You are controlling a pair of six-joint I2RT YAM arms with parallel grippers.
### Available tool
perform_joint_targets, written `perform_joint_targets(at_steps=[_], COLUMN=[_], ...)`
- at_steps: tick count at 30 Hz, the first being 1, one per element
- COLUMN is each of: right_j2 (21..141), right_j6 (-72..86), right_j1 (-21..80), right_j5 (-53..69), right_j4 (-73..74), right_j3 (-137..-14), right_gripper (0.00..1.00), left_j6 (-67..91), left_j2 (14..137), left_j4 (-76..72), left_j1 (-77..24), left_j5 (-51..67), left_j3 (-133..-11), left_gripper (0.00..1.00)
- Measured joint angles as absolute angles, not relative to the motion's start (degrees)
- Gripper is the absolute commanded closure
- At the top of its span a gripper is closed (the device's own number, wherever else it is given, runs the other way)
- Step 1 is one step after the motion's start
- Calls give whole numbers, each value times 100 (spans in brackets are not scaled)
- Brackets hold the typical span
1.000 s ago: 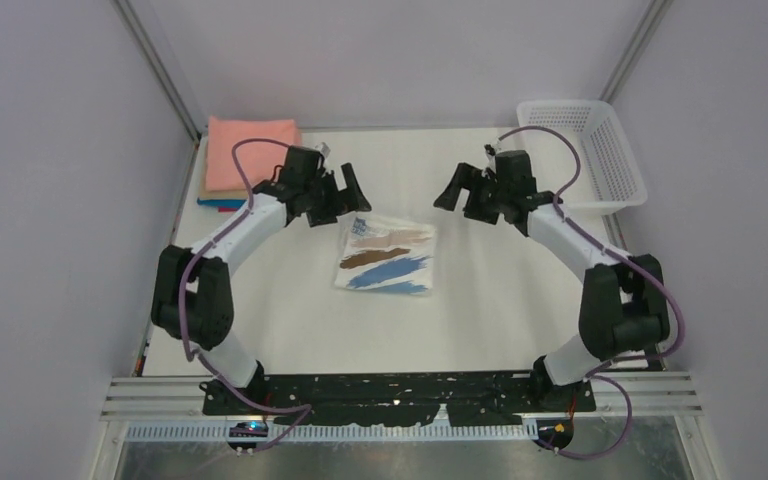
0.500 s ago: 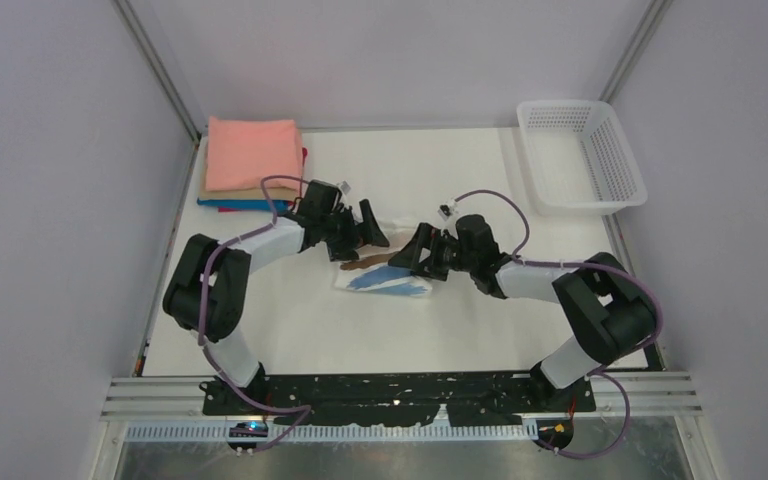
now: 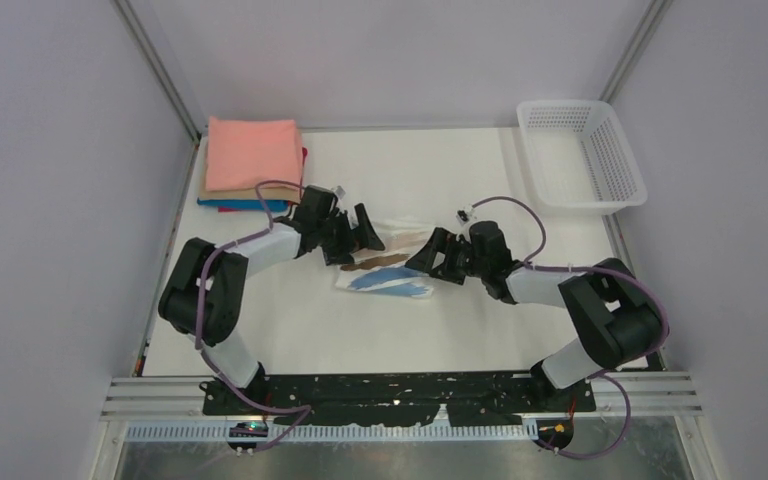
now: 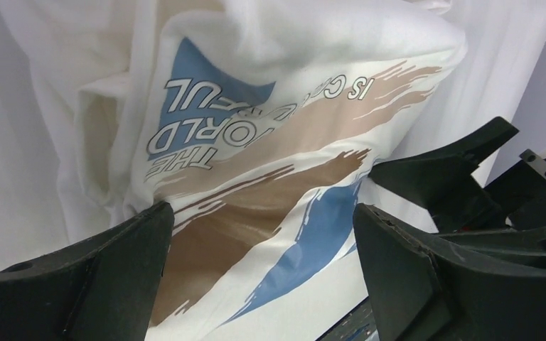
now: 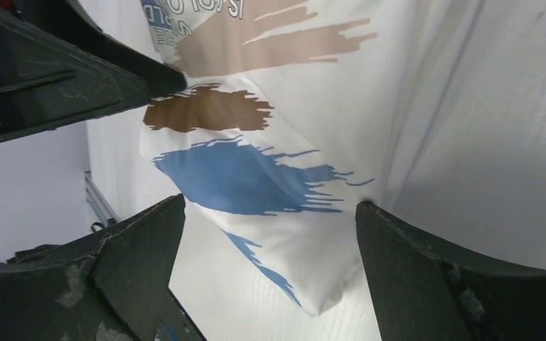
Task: Fold and stack the t-shirts
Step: Smooth out wrinkles on the folded tshirt
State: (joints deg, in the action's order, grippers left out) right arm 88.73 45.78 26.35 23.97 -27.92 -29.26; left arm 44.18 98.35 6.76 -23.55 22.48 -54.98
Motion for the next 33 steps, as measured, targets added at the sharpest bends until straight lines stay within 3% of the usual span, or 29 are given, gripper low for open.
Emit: perform_joint_targets(at_steps=[5, 11, 17, 23, 33], right_j2=[8379, 8294, 9430, 10680, 11030], right_j6=[3957, 3647, 3789, 3992, 4029], right_j1=[2536, 2526, 2373, 2038, 1900], right_j5=[2158, 2062, 2128, 2399, 2665], right_j4=[-1653, -1302, -1728, -1811, -1737], right_j3=[-3247, -4219, -5068, -5419, -5918], right_gripper=[5, 5, 5, 5, 5], left_j6=[4165, 3935, 3815, 3793, 3819], left_j2=[9520, 9743, 10840, 11697, 11810], left_j4=[1118, 1448, 1625, 1918, 2023], left_j1=[-2316, -2279, -2226, -2112, -1896], left_j5=[1909, 1669, 1732, 1809, 2003], left_j3=[-5677, -6842, -8068, -8217, -8429], left_gripper=[0, 0, 0, 0, 0])
